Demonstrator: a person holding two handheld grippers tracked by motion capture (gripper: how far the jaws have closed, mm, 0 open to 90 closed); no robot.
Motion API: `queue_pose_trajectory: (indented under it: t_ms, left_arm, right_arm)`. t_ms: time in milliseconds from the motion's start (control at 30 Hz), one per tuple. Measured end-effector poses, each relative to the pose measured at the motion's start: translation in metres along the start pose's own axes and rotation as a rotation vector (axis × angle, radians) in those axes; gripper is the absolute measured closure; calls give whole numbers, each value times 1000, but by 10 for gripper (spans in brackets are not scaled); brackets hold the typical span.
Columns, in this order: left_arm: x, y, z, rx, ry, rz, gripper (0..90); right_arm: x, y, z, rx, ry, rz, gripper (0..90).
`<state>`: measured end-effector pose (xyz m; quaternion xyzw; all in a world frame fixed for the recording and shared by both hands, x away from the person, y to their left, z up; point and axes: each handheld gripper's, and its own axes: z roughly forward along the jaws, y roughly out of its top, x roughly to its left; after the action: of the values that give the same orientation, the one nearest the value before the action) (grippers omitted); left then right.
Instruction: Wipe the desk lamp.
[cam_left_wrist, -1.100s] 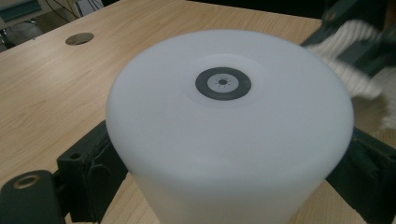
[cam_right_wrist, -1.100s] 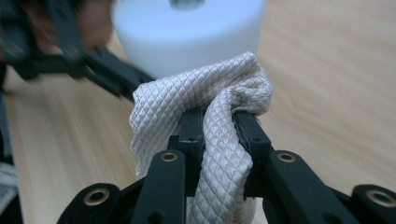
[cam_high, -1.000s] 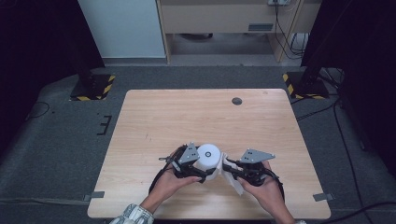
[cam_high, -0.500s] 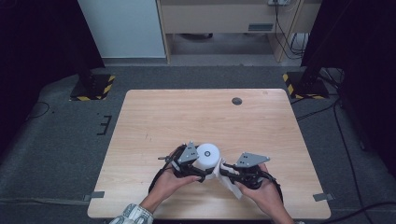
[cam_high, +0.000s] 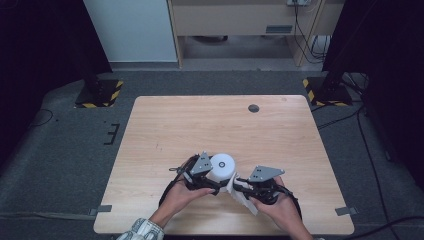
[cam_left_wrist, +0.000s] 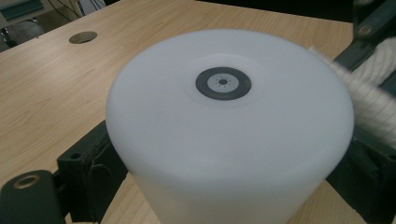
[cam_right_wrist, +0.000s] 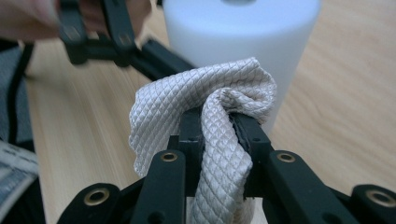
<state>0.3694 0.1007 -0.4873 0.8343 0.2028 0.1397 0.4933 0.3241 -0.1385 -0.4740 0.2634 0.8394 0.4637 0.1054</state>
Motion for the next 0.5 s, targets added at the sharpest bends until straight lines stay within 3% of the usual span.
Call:
queue_pose_trajectory:
  t_ms: [67,167,367,500]
  left_arm:
    - [0,0,0,0,0,-1,74]
    - [0,0,0,1,2,2,74]
    - [0,0,0,0,1,1,74]
    - [0,0,0,0,1,2,74]
  right_arm:
    - [0,3,-3,-31,-2,-1,753]
    - [-1,1,-2,-16,-4,-2,753]
    - [-3,-13,20,134,-15,-4,753]
    - [-10,-16,26,160,-31,16,753]
